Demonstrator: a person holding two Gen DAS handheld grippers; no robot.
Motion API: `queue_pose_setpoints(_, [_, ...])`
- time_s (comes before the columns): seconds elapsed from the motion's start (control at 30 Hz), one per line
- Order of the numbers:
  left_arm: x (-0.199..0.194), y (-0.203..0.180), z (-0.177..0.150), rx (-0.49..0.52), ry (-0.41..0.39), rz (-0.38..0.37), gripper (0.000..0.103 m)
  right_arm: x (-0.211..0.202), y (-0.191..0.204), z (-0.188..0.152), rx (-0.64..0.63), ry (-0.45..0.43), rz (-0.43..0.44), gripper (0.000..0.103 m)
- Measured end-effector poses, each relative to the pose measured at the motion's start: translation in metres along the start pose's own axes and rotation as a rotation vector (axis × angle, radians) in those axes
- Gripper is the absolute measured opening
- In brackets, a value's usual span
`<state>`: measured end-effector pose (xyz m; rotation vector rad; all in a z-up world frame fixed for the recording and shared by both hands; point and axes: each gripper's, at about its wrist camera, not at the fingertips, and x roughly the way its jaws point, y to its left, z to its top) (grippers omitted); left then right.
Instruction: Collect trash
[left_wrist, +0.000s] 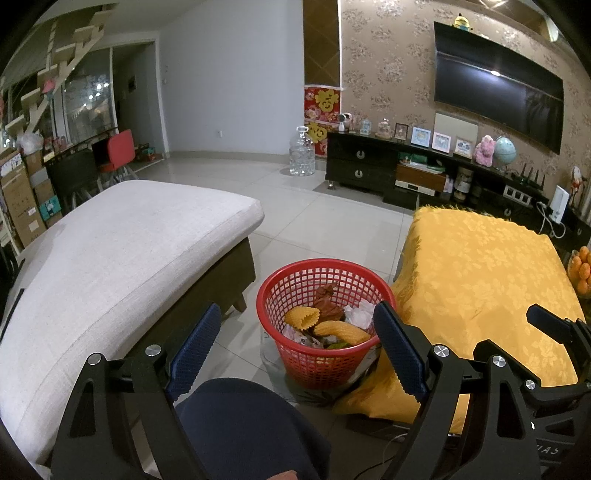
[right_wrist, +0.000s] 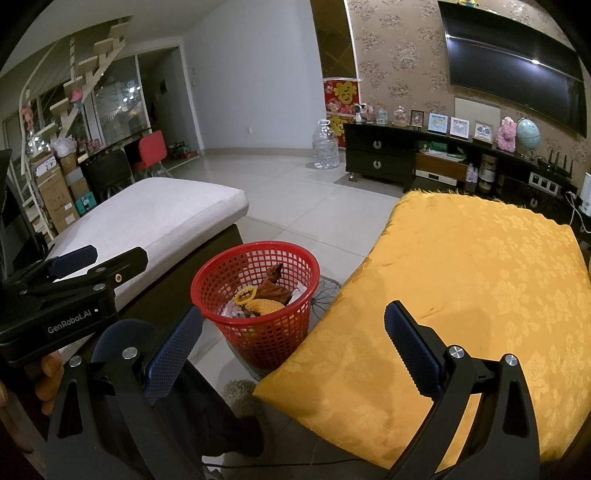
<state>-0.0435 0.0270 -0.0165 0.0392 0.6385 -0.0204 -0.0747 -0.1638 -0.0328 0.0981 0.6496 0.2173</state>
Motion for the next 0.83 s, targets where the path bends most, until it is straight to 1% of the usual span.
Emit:
queue_pose_setpoints(0.47, [-0.002,0.0,-0.002,-0.011,-0.005,-0.002,0.082,0.002,-0.004,-0.005,0.011,0.01,-0.003,0.096])
queue_pose_setpoints(0.57, [0.0,0.0,-0.002,-0.014,0.002,-0.015,0.082,0.004,-0.01,-0.008,0.02,0.017,-0.005,0.096])
queue_pose_setpoints(0.67, [0.007,0.0,-0.002,-0.014,0.027,-0.036,0.082,0.005,-0.015,-0.007,0.023,0.021,-0.012,0.096])
queue_pose_setpoints(0.73, [0.014,0.0,-0.003,-0.017,0.046,-0.039,0.082,0.001,-0.027,-0.006,0.034,0.011,-0.031,0.096])
queue_pose_setpoints(0.8, [0.027,0.0,-0.005,-0.019,0.081,-0.039,0.084,-0.006,-0.048,-0.004,0.06,-0.007,-0.065,0.096])
queue_pose_setpoints(0.83, [0.032,-0.001,-0.007,-0.019,0.097,-0.039,0.084,-0.012,-0.069,-0.002,0.077,-0.019,-0.107,0.096])
